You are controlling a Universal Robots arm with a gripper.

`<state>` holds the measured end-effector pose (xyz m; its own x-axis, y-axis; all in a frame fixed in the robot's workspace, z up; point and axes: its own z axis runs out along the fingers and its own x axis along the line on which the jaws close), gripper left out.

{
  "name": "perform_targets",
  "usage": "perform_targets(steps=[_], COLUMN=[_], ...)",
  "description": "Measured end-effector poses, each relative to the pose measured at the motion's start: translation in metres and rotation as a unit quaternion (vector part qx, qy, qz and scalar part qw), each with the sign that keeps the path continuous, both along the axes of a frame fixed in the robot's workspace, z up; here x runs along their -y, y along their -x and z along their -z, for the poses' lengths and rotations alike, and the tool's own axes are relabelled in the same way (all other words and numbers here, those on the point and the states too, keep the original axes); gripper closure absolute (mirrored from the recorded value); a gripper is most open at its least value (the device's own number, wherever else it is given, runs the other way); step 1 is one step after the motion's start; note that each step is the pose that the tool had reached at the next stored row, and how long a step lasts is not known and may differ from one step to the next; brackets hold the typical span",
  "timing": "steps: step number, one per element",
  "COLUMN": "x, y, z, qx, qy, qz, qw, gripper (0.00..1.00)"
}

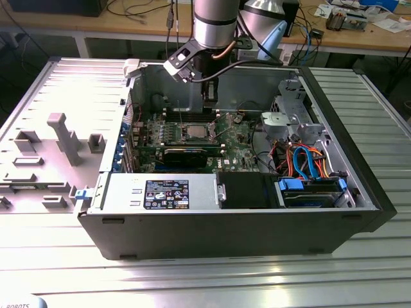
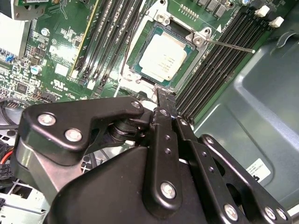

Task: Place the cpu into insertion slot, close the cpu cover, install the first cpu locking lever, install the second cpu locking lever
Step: 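Close the cpu cover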

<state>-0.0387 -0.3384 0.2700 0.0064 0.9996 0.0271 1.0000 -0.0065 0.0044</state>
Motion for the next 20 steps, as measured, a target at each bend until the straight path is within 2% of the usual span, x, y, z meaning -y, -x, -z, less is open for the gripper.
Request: perform_targets(steps=[13,20], x=[0.0,0.0], y=[-0.008,-0.0084], z=[0.0,0.0], qx=[0.0,0.0], qy=[0.0,0.0], qz=[0.0,0.0], qw=[1.0,1.0], gripper=[0.89,0.89])
